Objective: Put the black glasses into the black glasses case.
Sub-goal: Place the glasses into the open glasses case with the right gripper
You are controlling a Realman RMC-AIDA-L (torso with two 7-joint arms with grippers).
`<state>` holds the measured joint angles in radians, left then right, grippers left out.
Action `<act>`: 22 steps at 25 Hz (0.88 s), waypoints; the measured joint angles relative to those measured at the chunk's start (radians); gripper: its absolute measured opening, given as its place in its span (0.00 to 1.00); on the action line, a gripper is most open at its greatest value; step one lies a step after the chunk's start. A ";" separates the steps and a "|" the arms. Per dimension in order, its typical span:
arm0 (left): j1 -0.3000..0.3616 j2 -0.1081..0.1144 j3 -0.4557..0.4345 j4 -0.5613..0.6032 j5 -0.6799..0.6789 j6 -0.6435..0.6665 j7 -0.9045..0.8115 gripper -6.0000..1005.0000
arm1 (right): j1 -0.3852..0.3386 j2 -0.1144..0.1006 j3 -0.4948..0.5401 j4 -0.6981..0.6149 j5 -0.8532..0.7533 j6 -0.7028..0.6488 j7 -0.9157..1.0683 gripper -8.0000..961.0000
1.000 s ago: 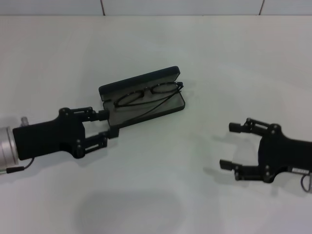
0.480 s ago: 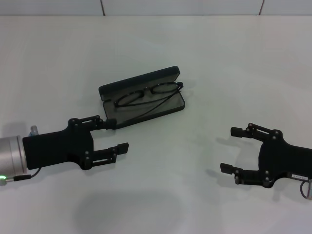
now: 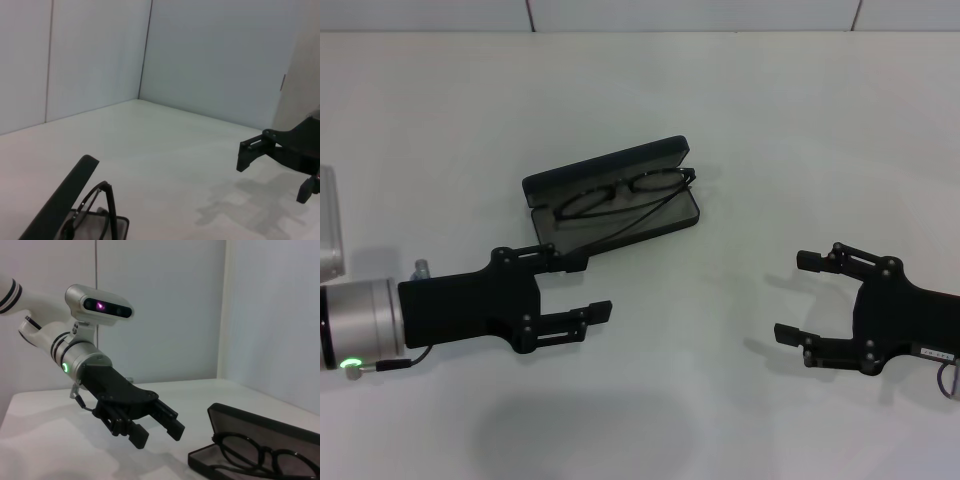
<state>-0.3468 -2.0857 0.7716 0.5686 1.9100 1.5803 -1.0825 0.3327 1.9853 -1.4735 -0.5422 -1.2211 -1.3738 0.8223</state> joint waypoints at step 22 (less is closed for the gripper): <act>-0.108 -0.005 0.022 -0.072 -0.008 -0.214 -0.202 0.06 | -0.005 0.003 0.000 -0.001 -0.004 0.002 -0.002 0.88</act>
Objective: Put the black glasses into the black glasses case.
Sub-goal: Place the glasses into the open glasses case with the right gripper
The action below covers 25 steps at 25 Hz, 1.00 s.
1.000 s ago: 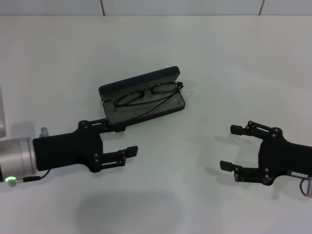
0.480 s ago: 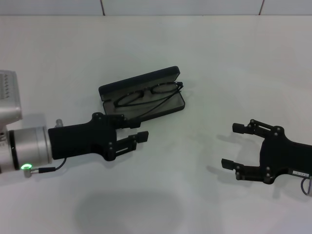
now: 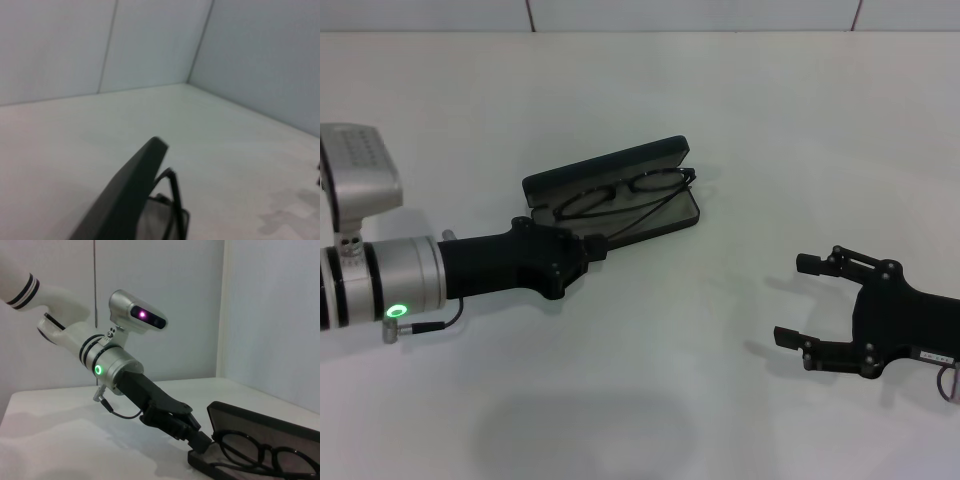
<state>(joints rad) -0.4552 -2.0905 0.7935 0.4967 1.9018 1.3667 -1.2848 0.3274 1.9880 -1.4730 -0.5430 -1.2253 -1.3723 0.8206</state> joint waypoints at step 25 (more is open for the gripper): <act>-0.016 0.006 0.042 0.068 0.052 -0.114 -0.130 0.02 | 0.007 0.000 0.002 0.000 0.000 0.013 0.000 0.88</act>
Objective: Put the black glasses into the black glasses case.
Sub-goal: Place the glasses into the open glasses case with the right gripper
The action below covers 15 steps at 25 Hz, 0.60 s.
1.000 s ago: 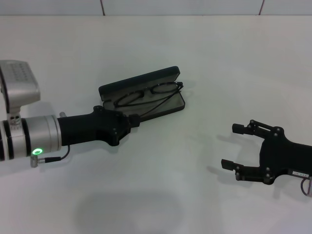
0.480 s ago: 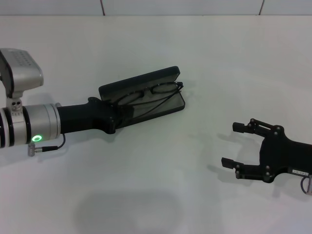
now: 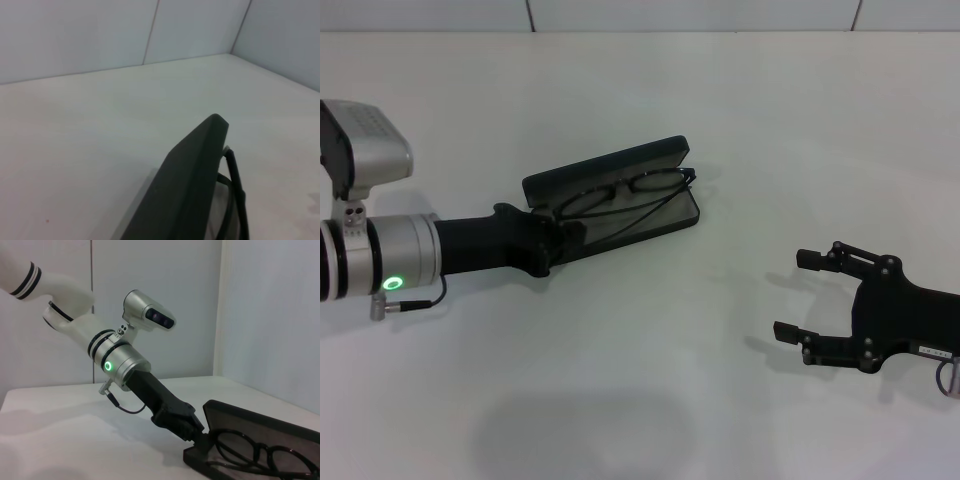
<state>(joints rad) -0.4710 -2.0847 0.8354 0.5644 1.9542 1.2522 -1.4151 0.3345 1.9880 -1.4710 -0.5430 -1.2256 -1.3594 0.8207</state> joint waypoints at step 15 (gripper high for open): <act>0.000 0.000 -0.003 0.000 0.000 -0.040 -0.016 0.02 | -0.003 0.000 0.000 0.000 0.000 0.000 0.000 0.88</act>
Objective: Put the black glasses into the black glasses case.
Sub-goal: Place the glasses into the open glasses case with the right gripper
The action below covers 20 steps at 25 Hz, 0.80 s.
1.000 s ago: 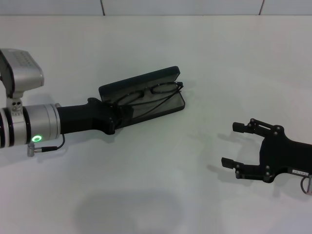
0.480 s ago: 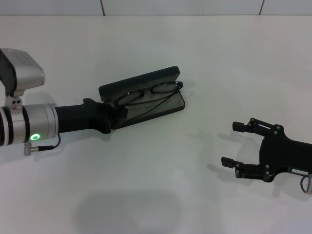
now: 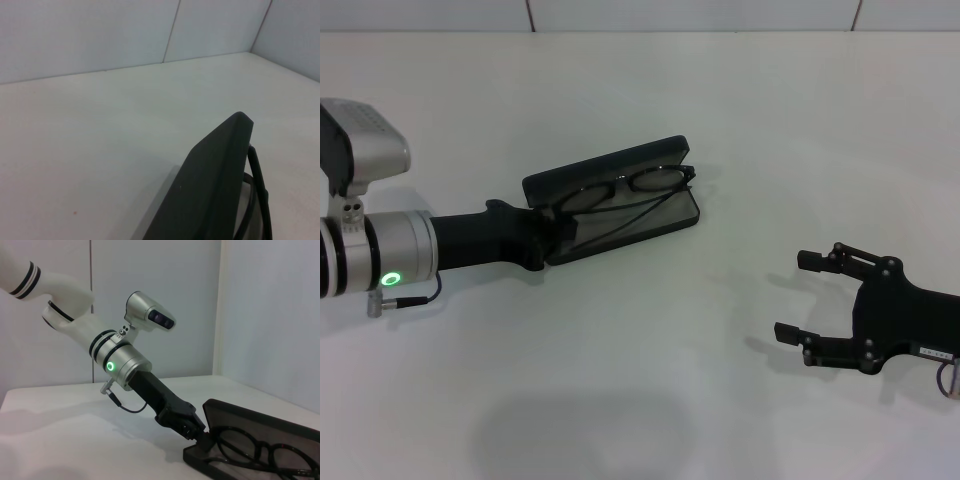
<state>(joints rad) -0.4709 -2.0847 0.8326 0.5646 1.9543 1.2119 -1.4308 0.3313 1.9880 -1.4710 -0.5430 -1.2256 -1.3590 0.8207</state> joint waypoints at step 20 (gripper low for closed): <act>0.015 0.005 0.000 0.000 -0.009 0.043 0.010 0.02 | 0.050 0.039 -0.008 0.012 0.031 0.155 -0.036 0.88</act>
<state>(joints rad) -0.4558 -2.0800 0.8322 0.5645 1.9453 1.2550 -1.4205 0.3815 2.0270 -1.4786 -0.5307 -1.1950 -1.2038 0.7849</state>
